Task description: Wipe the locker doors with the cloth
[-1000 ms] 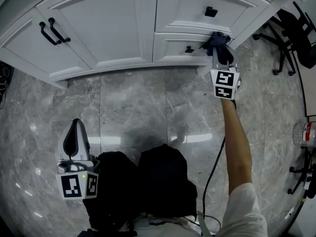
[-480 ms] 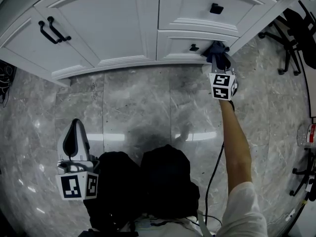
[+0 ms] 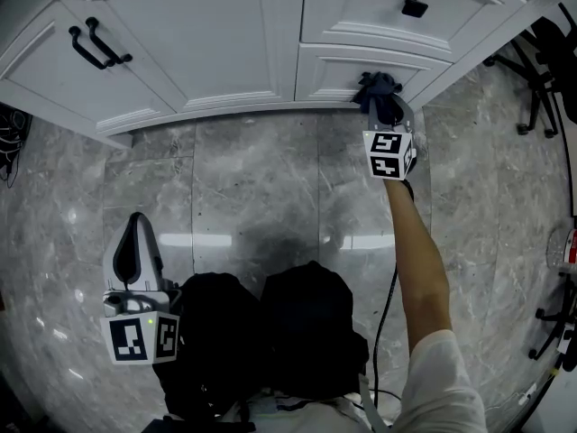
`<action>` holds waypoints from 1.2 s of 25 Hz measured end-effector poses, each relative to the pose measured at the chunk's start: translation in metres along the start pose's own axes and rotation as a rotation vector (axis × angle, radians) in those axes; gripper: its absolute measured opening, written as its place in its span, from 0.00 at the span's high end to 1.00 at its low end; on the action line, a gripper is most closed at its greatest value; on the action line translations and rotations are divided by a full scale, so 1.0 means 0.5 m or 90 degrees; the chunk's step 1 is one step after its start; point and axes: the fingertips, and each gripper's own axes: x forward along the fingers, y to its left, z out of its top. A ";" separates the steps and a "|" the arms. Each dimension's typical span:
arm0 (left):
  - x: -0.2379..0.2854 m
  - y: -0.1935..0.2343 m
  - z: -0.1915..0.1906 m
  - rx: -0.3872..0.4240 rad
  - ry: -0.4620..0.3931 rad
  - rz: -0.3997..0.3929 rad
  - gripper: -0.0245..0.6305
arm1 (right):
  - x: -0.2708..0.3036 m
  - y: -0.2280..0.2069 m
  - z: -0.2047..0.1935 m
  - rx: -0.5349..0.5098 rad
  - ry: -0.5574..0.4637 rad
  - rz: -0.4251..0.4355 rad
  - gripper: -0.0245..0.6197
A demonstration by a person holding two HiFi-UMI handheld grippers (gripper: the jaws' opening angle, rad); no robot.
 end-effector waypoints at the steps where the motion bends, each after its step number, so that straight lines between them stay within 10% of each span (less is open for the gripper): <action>1: -0.001 0.002 -0.001 0.000 0.001 0.001 0.96 | 0.002 0.017 0.007 0.005 -0.005 0.005 0.82; 14: -0.013 0.035 -0.014 -0.014 0.000 0.010 0.96 | 0.017 0.209 0.109 0.049 -0.040 0.073 0.82; 30: -0.041 0.081 -0.029 -0.052 -0.017 0.016 0.96 | -0.113 0.249 0.283 -0.007 -0.154 0.099 0.82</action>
